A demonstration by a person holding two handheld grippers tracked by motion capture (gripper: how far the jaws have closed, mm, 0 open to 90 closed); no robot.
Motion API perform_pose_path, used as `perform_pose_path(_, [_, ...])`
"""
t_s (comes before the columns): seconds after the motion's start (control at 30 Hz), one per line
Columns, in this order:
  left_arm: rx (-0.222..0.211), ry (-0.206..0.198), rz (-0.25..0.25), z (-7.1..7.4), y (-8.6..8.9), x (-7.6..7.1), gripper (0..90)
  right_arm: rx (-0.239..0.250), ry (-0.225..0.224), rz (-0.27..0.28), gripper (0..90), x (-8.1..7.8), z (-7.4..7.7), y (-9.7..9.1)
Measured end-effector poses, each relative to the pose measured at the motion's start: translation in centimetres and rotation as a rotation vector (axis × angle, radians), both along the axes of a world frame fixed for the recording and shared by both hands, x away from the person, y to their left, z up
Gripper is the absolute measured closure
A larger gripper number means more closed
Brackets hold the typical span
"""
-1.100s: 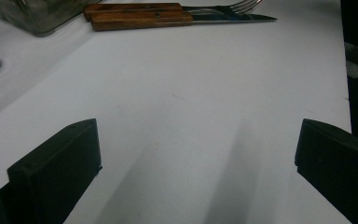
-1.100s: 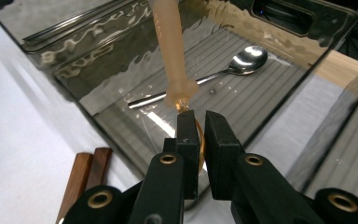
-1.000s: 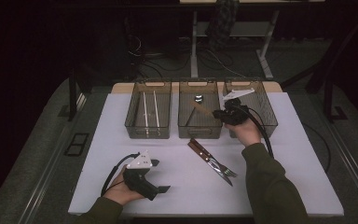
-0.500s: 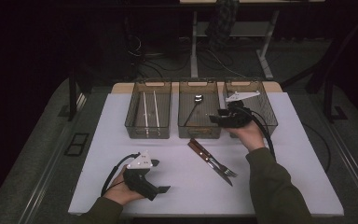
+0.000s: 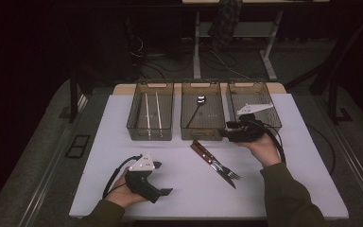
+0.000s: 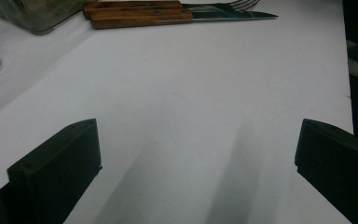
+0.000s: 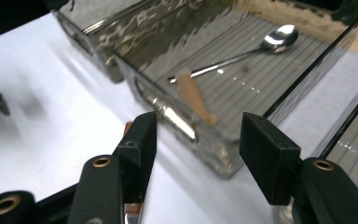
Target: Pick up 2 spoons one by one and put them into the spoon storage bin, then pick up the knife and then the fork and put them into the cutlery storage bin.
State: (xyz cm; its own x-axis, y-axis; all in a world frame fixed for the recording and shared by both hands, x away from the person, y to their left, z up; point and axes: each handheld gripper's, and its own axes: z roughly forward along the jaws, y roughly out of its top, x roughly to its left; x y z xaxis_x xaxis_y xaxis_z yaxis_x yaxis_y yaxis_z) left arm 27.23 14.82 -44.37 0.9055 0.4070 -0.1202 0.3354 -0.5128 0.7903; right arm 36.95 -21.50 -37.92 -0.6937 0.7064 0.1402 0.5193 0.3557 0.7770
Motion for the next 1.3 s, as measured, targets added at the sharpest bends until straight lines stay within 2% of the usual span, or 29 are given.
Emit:
perform_pose_path(0.2, [-0.002, 0.001, 0.000, 0.0, 0.0, 0.0, 0.0, -0.029, 0.025, 0.000, 42.5, -1.0, -0.8, 0.0])
perform_pose_path(0.4, [-0.002, -0.001, 0.001, 0.0, 0.0, 0.0, 0.0, -0.056, 0.038, 0.019, 45.9, -1.6, -1.5, 0.3])
perform_pose_path(0.47, [-0.001, -0.001, 0.000, 0.1, 0.0, 0.0, 0.0, -0.067, 0.055, 0.017, 47.3, -1.8, -1.7, 0.5])
perform_pose_path(0.7, [0.000, -0.002, -0.002, 0.1, 0.0, -0.1, 0.0, -0.089, 0.083, 0.043, 55.8, -1.9, -2.4, 1.1])
perform_pose_path(1.03, [0.004, -0.005, -0.001, 0.1, 0.1, -0.1, 0.0, -0.169, 0.134, 0.103, 77.9, -2.1, -3.3, 2.7])
perform_pose_path(1.13, [0.003, -0.006, 0.001, 0.1, 0.1, -0.2, 0.0, -0.180, 0.148, 0.117, 79.0, -2.1, -3.5, 3.1])
perform_pose_path(1.3, [0.006, -0.006, 0.001, 0.1, 0.1, -0.2, 0.0, -0.195, 0.155, 0.137, 75.7, -2.2, -3.9, 3.8])
